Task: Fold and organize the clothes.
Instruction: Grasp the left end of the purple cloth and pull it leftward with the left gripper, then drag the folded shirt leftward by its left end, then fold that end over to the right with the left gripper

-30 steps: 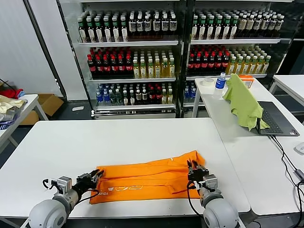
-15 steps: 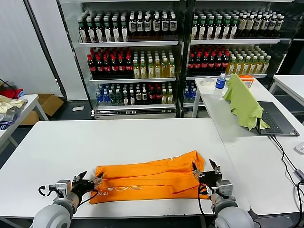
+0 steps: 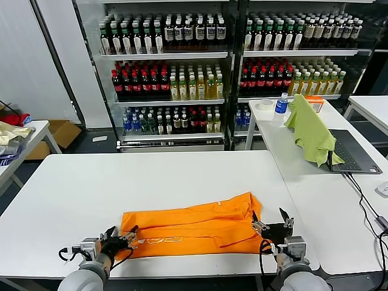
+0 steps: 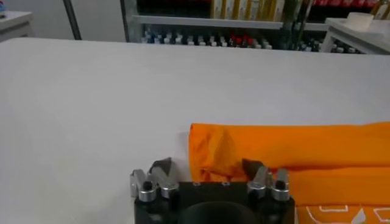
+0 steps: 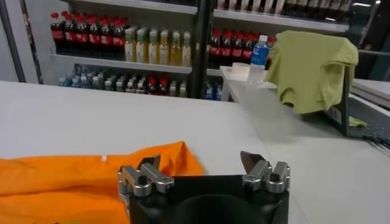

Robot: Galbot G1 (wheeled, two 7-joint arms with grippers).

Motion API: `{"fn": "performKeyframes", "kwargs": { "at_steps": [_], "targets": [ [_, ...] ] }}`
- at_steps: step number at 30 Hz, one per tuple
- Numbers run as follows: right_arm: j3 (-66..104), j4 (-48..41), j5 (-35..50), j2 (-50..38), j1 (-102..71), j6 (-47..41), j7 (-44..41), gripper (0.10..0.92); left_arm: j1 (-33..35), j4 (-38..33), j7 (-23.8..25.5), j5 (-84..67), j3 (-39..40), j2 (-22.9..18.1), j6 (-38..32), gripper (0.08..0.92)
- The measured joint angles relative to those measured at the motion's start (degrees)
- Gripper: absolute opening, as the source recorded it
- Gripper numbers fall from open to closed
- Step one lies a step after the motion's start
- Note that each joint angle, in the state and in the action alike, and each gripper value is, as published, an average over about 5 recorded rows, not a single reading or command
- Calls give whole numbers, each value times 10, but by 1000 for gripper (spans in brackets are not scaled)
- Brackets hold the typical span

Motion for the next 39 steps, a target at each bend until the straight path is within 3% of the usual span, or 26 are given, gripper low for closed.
{"fn": "performKeyframes", "kwargs": {
  "at_steps": [15, 22, 30, 39],
  "targets": [
    [6, 4, -5, 2, -8, 0, 4, 823, 0, 5, -5, 21, 29, -23, -15, 247],
    [5, 2, -5, 0, -3, -2, 4, 823, 7, 10, 10, 66, 20, -23, -21, 94],
    [1, 1, -5, -3, 8, -5, 4, 823, 14, 6, 51, 98, -62, 14, 9, 92],
    [5, 3, -3, -9, 16, -6, 4, 823, 15, 77, 182, 169, -234, 82, 29, 92]
  ]
}}
